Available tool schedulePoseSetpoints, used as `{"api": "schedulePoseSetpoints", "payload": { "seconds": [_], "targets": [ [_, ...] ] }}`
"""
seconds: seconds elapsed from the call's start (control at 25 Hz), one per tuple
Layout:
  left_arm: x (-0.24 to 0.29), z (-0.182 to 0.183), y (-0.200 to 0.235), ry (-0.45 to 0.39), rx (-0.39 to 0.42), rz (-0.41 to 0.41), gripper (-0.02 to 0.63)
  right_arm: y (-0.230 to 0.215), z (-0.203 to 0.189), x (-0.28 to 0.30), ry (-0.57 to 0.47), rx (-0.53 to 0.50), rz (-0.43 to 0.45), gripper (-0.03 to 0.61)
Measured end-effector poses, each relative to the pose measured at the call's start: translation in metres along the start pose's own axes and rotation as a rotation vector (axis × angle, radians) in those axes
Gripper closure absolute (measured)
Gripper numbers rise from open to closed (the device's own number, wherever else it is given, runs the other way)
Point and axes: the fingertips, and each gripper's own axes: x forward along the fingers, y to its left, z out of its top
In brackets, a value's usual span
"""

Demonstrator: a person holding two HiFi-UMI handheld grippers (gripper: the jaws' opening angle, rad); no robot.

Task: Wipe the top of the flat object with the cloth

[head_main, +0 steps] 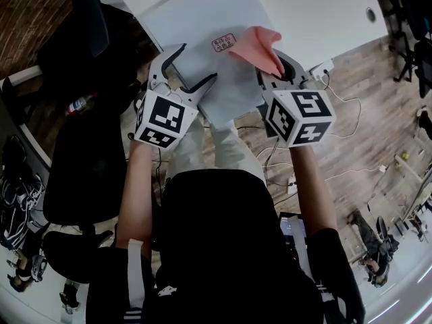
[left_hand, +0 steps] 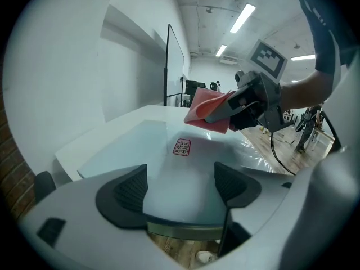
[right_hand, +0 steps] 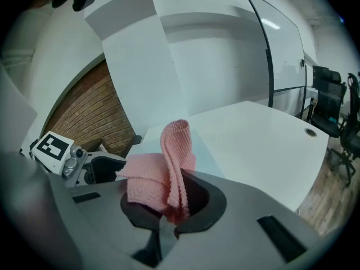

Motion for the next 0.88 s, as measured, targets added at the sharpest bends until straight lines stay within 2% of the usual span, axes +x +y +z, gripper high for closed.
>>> {"api": "schedulePoseSetpoints", "payload": {
  "seconds": [0.52,0.88],
  "targets": [
    [-0.001,0.0,0.001,-0.003,0.004,-0.035,0.25,-0.05,-0.017,-0.014,0.09,-0.135,-0.141,0.534],
    [0.0,-0.001,0.001,0.0,0.007,-0.037,0.25,-0.07,-0.041,-0.015,0.195,-0.177,-0.17,0.534]
  ]
}}
